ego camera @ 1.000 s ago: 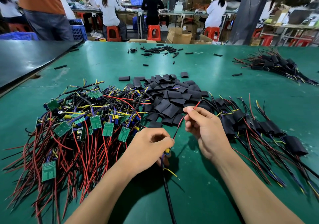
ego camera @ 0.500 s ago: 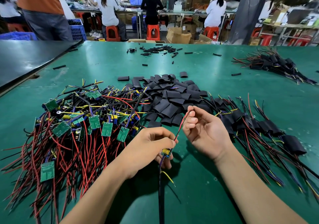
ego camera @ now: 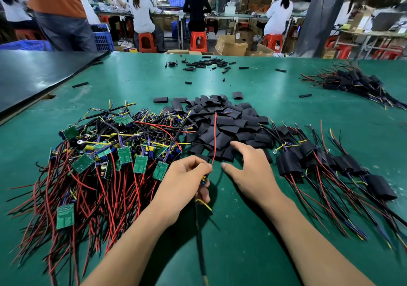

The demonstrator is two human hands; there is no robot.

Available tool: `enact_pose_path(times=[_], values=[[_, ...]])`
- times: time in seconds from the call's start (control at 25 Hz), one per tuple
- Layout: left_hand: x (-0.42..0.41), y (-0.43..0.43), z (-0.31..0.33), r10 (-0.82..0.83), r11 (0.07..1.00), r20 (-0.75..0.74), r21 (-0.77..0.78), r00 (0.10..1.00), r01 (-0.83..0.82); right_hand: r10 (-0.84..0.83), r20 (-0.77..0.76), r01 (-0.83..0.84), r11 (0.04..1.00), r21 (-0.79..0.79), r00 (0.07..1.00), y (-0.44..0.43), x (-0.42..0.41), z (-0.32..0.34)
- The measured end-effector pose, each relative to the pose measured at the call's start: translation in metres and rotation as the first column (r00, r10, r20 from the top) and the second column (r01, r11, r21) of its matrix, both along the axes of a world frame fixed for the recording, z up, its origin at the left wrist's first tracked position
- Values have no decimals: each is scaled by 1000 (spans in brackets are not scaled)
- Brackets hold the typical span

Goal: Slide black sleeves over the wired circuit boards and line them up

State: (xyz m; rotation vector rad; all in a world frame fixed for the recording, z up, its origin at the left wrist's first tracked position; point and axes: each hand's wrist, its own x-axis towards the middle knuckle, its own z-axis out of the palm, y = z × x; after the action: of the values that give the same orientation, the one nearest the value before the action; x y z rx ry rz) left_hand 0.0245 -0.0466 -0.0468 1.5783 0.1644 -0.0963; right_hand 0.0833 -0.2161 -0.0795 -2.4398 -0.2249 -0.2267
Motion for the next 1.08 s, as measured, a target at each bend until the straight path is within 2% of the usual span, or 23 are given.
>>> enact_pose_path(times=[0.2,0.36,0.48,0.6,0.84,1.0,1.08], values=[[1,1,-3,7,1000,12,13,1000,-7,4,-5,-4,999,-50,1000,0,2,2],[1,1,-3,13,999,15,-40,1000,-12,12,8,-12,1000,18,1000,-2,0,2],[2,-1,-3,22,994,17,-107,1000,-20,26,12,-26,999,-35,1000,-3,1,1],[2,-2,-4,23,994,42,-105,999,-18,32,6,-32,996,-88,999,-1,3,1],[4,0,-8,33,998,57,-48,998,-31,-10,31,5,990,144,999,-6,-3,10],[5,0,-9,43,990,46,-134,998,-37,200,16,-199,957,212,980,-6,-18,26],[5,2,-9,31,992,37,-126,999,-26,256,25,-255,937,238,966,-3,-22,30]])
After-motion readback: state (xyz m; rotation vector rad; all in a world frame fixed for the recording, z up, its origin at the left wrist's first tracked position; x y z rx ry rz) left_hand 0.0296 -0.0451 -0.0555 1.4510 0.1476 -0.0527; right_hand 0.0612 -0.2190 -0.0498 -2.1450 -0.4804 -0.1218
